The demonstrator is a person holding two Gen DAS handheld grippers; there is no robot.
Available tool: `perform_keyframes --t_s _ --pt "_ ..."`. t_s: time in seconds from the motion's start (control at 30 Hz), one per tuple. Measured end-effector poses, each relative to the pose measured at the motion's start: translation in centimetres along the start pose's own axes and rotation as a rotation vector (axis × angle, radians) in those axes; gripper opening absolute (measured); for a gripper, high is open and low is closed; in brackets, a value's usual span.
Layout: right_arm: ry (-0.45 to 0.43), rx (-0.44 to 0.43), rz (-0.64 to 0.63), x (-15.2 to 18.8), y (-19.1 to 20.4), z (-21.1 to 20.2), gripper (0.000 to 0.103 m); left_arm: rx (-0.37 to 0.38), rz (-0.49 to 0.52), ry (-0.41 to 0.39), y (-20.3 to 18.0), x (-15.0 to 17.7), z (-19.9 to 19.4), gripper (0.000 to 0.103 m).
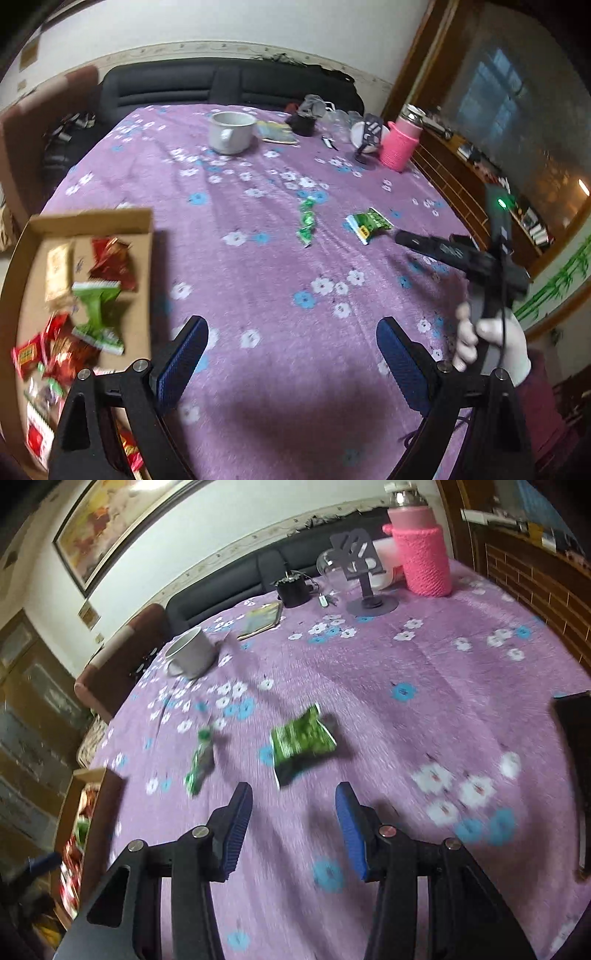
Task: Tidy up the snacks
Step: 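Grasp a green pea packet with the right gripper while the left grasps a green candy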
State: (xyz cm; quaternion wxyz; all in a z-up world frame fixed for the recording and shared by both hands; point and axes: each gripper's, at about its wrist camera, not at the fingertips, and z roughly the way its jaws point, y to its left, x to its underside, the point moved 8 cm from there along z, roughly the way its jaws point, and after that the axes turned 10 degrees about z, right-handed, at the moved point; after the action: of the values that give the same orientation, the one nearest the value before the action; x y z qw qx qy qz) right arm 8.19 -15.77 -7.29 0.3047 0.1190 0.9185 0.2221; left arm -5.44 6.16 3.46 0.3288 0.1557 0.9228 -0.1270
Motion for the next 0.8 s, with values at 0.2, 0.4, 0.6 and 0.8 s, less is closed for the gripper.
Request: perform_keyframes --t_s 0.2,0.4,0.6,0.8 --pt "-0.023 0.055 0.044 -2.2 0.4 3.5 0.053 -0.032 0.058 -0.003 -0.3 -3.2 2.4 0.094" --pt "-0.04 0.057 0.034 -2.6 0.4 5.3 0.054 -0.056 0.113 0.047 -0.2 -5.9 7.6 0.094" --pt "-0.033 0.063 -0.031 -3.1 0.6 5.8 0.039 -0.142 0.264 0.076 -1.2 -7.9 13.5 0.095" --pt "-0.027 0.017 0.031 -3.7 -0.5 5.0 0.039 -0.105 0.27 0.121 -1.4 -8.8 17.0 0.091"
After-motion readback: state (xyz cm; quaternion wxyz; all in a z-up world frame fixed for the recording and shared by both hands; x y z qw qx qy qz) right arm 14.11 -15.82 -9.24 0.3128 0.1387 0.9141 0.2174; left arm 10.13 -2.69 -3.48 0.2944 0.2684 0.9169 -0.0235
